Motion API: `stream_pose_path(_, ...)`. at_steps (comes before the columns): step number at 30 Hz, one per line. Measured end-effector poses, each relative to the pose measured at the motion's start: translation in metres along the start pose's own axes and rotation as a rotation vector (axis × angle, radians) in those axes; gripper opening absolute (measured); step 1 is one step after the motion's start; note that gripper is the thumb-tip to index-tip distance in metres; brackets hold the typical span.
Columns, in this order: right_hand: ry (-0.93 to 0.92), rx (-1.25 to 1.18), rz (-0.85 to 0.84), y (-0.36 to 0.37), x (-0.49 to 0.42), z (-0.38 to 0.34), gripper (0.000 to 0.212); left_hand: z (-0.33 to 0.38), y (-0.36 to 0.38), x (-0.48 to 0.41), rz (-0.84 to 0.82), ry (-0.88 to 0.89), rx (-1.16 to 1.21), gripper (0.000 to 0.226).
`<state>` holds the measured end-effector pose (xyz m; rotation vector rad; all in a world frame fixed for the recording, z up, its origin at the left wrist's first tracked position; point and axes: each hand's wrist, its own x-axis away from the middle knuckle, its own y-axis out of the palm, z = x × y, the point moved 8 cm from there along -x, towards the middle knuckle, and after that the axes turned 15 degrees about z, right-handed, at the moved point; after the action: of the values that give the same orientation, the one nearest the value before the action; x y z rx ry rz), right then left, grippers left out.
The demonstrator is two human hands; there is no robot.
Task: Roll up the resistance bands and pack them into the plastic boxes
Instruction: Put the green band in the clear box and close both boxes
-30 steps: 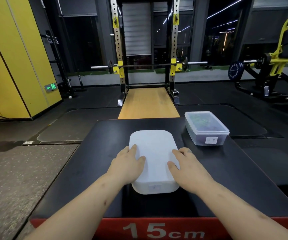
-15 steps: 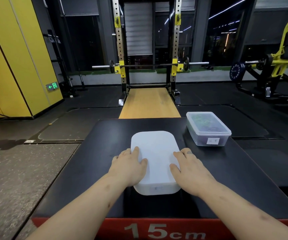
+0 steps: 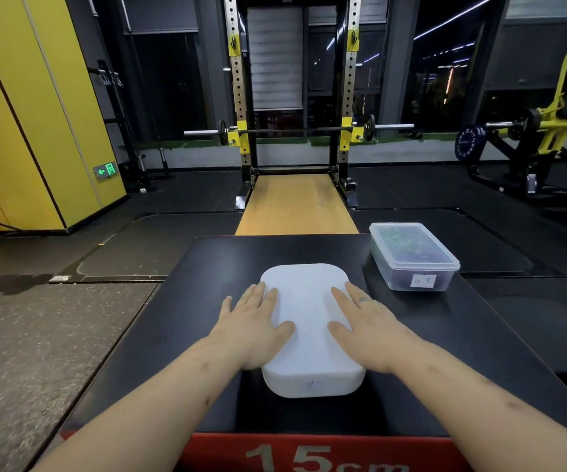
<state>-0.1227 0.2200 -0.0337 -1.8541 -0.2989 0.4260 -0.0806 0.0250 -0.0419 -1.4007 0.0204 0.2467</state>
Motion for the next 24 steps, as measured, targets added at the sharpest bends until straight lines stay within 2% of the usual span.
stream_pose_path(7, -0.036, 0.009, -0.032, 0.019, -0.007, 0.008, 0.066, -0.002, 0.009, -0.001, -0.003, 0.001, 0.021, 0.077)
stream_pose_path(13, -0.023, 0.057, -0.064, 0.008, -0.008, 0.002, 0.065, 0.000, 0.004, -0.003, -0.014, 0.005, 0.027, 0.076)
stream_pose_path(17, -0.012, 0.057, -0.038, 0.002, -0.027, -0.002, 0.066, 0.004, -0.008, -0.020, 0.075, 0.015, 0.037, 0.066)
stream_pose_path(21, -0.055, 0.127, -0.050, 0.017, -0.048, 0.000, 0.072, 0.007, 0.003, -0.034, 0.005, 0.055, -0.003, 0.082)
stream_pose_path(24, -0.077, 0.143, -0.052, 0.027, -0.055, 0.002, 0.071, 0.002, 0.015, -0.040, -0.035, 0.063, -0.003, 0.083)
